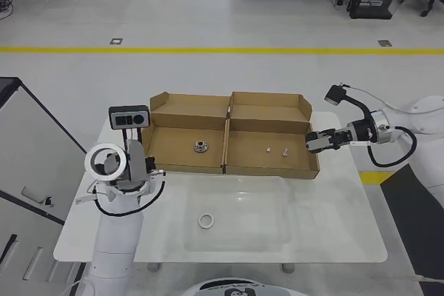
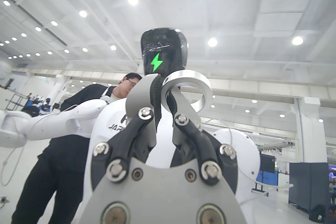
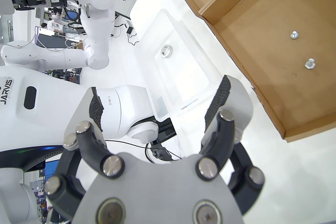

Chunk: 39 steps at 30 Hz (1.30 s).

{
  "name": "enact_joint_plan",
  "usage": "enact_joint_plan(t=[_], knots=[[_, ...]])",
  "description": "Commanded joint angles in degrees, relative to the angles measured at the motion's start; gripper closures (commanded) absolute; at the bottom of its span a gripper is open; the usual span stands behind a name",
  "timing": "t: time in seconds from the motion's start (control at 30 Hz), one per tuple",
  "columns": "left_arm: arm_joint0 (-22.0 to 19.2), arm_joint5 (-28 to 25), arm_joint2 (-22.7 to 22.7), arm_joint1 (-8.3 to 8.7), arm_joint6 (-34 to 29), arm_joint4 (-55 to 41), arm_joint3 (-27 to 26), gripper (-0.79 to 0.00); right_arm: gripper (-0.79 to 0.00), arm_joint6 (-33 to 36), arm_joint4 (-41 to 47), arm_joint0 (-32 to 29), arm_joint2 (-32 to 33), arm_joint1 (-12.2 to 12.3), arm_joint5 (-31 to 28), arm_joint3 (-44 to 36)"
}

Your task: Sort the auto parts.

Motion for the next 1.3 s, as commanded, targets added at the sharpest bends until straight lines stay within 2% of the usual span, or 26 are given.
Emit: enact_joint_plan(t=[0.0,0.17,0.33,0.47,0.93,1.27], knots=[[0.1,1.1,-1.3,-0.99,-1.1,1.4,0.2,0.0,-0.785,0.0,0.0,0.0,0.0,0.0,0.0,0.0],[0.4,2.0,-2.9,-2.87,-1.9,6.7,0.3,0.0,-0.785,0.0,0.0,0.0,0.0,0.0,0.0,0.0],[0.4,2.0,-3.4,-3.55,-1.9,16.1,-0.7,0.0,-0.785,0.0,0.0,0.0,0.0,0.0,0.0,0.0],[0.5,2.0,-3.7,-3.83,-1.9,19.5,-1.2,0.0,-0.785,0.0,0.0,0.0,0.0,0.0,0.0,0.0],[1.0,2.0,-3.7,-5.83,-1.9,10.6,0.0,0.0,-0.785,0.0,0.0,0.0,0.0,0.0,0.0,0.0],[1.0,2.0,-3.7,-5.89,-1.9,10.6,0.0,0.0,-0.785,0.0,0.0,0.0,0.0,0.0,0.0,0.0]])
